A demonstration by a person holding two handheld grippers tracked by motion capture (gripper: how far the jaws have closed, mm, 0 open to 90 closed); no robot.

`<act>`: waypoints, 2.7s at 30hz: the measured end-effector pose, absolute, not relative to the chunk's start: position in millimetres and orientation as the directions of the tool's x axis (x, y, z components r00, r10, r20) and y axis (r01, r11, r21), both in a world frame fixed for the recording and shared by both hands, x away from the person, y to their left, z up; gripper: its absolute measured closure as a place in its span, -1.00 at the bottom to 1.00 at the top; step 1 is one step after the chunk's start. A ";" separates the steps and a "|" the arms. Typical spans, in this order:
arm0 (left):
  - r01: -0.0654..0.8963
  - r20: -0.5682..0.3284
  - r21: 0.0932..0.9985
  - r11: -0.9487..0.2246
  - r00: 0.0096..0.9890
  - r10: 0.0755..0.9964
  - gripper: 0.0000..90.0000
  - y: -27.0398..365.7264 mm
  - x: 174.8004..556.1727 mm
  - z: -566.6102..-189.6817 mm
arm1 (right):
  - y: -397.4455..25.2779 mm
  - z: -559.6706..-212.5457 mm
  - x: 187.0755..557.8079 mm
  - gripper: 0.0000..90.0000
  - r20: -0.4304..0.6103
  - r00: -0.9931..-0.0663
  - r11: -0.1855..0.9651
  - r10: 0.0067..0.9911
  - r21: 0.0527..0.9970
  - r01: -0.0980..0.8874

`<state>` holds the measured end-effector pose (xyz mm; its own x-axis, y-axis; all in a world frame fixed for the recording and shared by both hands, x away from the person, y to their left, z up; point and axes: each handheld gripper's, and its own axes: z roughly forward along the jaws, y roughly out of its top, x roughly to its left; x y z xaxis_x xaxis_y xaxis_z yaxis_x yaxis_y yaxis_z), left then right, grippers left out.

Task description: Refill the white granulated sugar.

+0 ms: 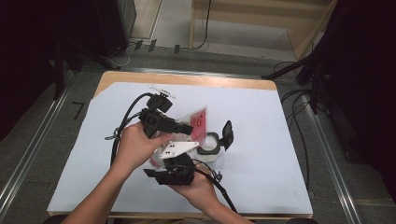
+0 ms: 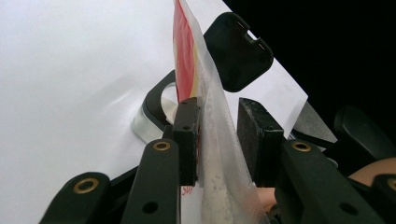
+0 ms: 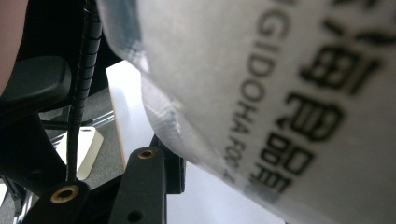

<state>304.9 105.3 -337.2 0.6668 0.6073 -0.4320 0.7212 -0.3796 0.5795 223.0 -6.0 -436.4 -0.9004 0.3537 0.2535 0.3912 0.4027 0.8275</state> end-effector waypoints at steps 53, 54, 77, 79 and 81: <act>0.712 -0.423 0.583 -0.391 0.677 0.603 0.54 100.0 304.7 -334.8 | -8.1 -436.2 222.4 0.41 0.240 -0.902 0.398 0.359 0.835 0.381; 0.712 -0.422 0.581 -0.395 0.679 0.601 0.54 100.3 305.6 -334.4 | -8.3 -436.2 222.6 0.41 0.239 -0.902 0.397 0.358 0.835 0.380; 0.713 -0.432 0.582 -0.390 0.678 0.595 0.53 101.5 307.0 -335.3 | -9.5 -435.2 222.3 0.40 0.232 -0.902 0.401 0.365 0.835 0.377; 0.715 -0.437 0.584 -0.383 0.675 0.594 0.53 101.9 307.5 -336.0 | -9.5 -435.0 222.2 0.41 0.231 -0.902 0.402 0.366 0.835 0.377; 0.719 -0.447 0.586 -0.373 0.671 0.591 0.53 103.0 307.9 -337.1 | -9.3 -434.9 221.8 0.41 0.222 -0.901 0.405 0.372 0.835 0.372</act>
